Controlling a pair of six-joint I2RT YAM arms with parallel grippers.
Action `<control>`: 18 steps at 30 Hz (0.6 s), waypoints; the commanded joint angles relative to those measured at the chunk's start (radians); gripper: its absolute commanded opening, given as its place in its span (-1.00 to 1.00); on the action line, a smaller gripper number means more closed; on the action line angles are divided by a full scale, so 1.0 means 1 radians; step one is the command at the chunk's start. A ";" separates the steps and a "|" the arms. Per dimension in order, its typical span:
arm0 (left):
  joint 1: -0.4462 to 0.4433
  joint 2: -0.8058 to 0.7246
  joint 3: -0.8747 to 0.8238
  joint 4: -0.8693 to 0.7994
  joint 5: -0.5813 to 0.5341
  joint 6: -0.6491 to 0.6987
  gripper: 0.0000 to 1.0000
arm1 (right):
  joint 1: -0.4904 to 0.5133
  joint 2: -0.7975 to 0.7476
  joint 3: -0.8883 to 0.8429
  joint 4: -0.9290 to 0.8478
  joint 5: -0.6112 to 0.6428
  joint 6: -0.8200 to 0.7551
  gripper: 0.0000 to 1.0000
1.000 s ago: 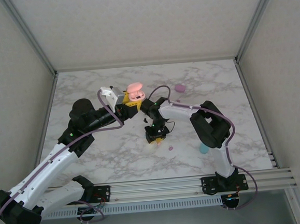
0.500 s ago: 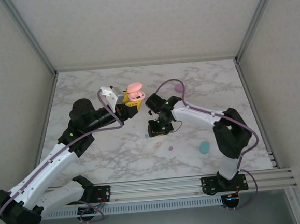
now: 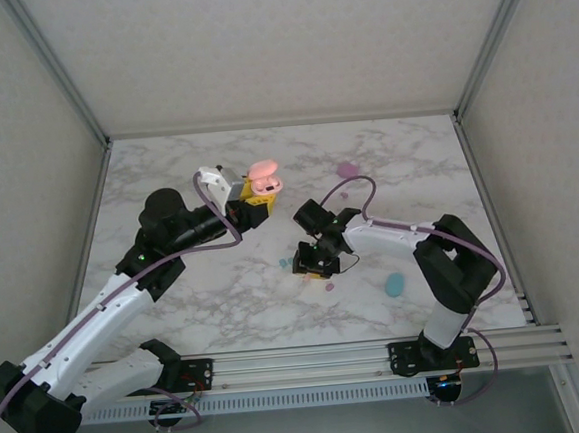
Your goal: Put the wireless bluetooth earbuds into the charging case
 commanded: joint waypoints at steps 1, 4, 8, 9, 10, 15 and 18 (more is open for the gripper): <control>-0.010 -0.006 0.012 0.014 0.005 0.008 -0.33 | 0.005 0.041 -0.006 0.033 -0.008 0.039 -0.20; -0.010 -0.006 0.012 0.010 0.004 0.009 -0.33 | 0.009 0.057 -0.001 0.027 0.001 0.042 -0.20; -0.011 -0.004 0.013 0.011 0.003 0.008 -0.33 | 0.017 0.062 0.008 0.001 0.021 0.033 -0.19; -0.009 -0.003 0.014 0.013 0.003 0.007 -0.33 | 0.018 0.061 0.011 -0.003 0.026 0.028 -0.19; -0.010 -0.001 0.015 0.013 0.004 0.007 -0.33 | 0.020 0.061 0.013 -0.004 0.027 0.026 -0.19; -0.010 0.003 0.019 0.013 0.010 0.004 -0.33 | 0.032 0.062 0.029 -0.047 0.044 0.011 -0.20; -0.009 -0.001 0.018 0.013 0.009 0.002 -0.33 | 0.050 0.065 0.057 -0.109 0.076 -0.005 -0.20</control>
